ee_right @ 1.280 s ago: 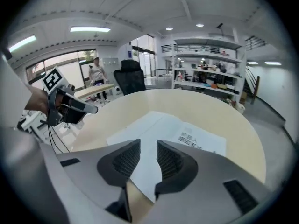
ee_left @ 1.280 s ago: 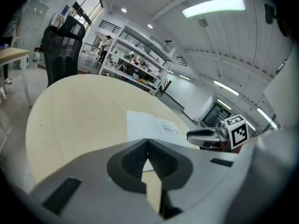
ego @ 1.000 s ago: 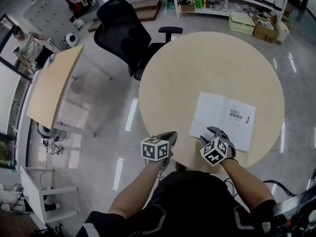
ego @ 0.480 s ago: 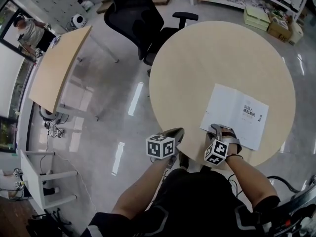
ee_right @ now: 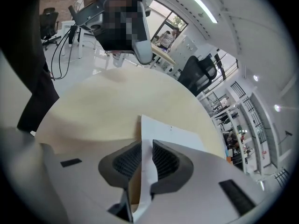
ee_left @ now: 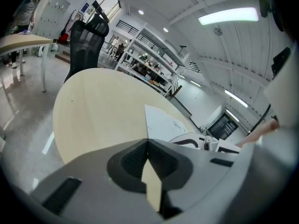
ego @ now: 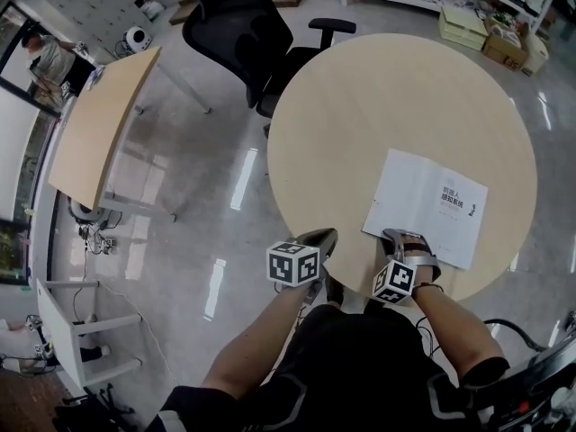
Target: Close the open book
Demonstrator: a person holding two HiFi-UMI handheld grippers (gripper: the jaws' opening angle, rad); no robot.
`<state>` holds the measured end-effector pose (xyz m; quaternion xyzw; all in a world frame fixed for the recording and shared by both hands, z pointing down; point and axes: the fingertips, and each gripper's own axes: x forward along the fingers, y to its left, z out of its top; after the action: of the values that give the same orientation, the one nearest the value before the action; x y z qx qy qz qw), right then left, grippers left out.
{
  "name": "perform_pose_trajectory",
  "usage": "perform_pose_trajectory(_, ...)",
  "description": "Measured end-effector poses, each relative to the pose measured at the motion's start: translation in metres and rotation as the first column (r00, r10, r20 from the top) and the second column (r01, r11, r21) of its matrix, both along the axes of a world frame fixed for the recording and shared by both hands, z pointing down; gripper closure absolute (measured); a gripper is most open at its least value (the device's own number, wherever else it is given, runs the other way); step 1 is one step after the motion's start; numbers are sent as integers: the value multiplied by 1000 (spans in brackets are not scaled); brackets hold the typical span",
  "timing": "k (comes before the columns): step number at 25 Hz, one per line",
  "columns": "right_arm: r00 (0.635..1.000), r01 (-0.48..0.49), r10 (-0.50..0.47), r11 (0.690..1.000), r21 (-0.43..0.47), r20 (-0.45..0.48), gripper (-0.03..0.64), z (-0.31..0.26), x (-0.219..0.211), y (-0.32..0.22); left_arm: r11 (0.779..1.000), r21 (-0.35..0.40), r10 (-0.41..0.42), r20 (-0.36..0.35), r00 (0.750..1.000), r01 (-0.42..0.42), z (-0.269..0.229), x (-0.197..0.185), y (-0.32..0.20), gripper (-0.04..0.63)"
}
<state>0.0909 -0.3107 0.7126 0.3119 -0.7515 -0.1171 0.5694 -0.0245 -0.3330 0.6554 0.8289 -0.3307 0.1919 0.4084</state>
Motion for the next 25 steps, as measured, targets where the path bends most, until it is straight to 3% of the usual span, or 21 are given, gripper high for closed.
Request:
perform_pose_trajectory(4,997,-49,46,998,38,65,575,-14,-1,-1,1000,-1,27,4,1000,-27,-1,6,-3,609)
perform_pose_trajectory(9,964,-147,128,987,69,232,592,-43,9,2,997,-5,73,-4,997,-73,-2,25,-8,609)
perform_pose_trajectory(13,896,-283,220,953,113,387,597,-70,30,10,993,-16,118,-28,993,-119,-3,53,-9,609)
perform_pose_trajectory(17,801,-437,318,890,132,507,604,-91,60,23,977,-9,215,-23,976,-215,-3,87,-6,609)
perform_pose_trajectory(19,745,-504,367,857,109,557,604,-93,76,33,963,-3,268,-25,963,-269,-3,105,-3,609)
perform_pose_trajectory(21,662,-577,424,815,58,618,604,-93,93,45,950,2,313,-29,949,-313,-4,122,4,609)
perform_pose_trajectory(22,602,-618,462,786,13,652,604,-91,103,51,943,4,333,-29,942,-333,-5,130,7,609)
perform_pose_trajectory(25,369,-722,573,673,-162,732,604,-82,135,70,924,7,382,-23,924,-381,-8,149,17,609)
